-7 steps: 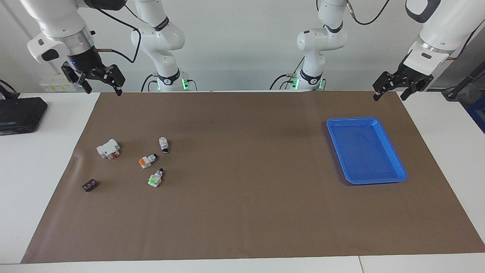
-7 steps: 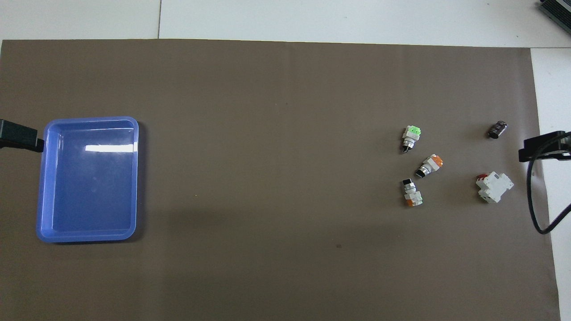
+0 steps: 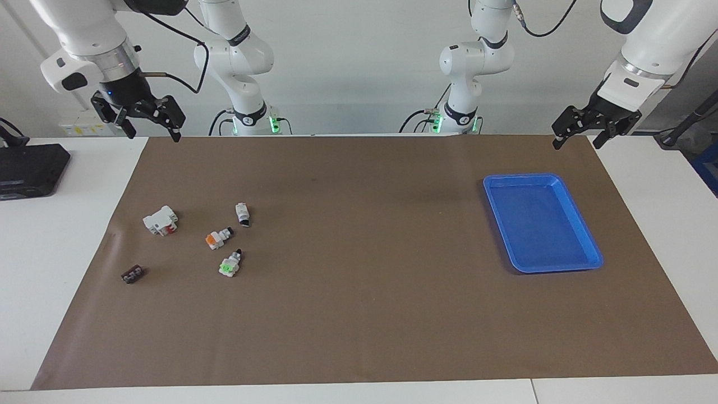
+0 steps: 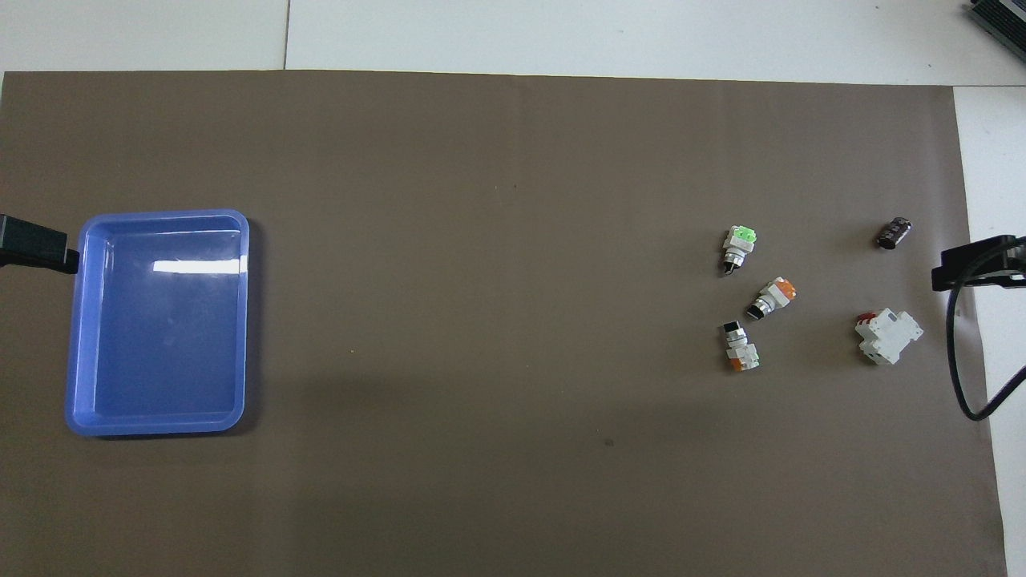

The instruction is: Turn and place switch with both arms

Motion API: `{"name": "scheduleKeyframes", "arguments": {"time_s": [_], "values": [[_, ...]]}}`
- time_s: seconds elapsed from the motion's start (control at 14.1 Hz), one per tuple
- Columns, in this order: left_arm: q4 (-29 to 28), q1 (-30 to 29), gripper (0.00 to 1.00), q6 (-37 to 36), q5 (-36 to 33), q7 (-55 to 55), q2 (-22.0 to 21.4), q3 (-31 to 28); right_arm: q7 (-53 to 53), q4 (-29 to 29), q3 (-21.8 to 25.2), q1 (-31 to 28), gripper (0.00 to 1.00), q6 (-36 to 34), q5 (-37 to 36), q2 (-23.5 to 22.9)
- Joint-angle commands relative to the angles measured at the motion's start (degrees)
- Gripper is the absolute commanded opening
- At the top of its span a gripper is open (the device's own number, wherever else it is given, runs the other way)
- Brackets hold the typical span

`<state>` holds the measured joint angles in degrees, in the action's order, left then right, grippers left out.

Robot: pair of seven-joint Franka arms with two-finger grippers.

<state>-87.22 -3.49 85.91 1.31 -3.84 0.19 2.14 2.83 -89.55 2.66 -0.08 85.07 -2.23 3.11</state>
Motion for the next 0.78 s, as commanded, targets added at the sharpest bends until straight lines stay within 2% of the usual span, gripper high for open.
{"name": "scheduleKeyframes", "arguments": {"time_s": [0.0, 0.5, 0.64, 0.71], "values": [[-1.7, -0.2, 1.00, 0.8, -0.8, 0.5, -1.5, 0.1, -0.9, -1.9, -0.2, -0.1, 1.00, 0.6, 0.1, 1.5], [-1.7, -0.2, 1.00, 0.8, -0.8, 0.5, -1.5, 0.1, -0.6, -2.6, -0.2, -0.1, 1.00, 2.6, -0.1, 2.1], [-1.7, -0.2, 1.00, 0.8, -0.8, 0.5, -1.5, 0.1, 0.4, -6.2, -0.1, -0.4, 1.00, 5.7, -0.1, 3.3], [-1.7, -0.2, 1.00, 0.8, -0.8, 0.5, -1.5, 0.1, 4.3, -9.5, -0.1, -0.6, 1.00, 7.9, 0.0, 4.5]]}}
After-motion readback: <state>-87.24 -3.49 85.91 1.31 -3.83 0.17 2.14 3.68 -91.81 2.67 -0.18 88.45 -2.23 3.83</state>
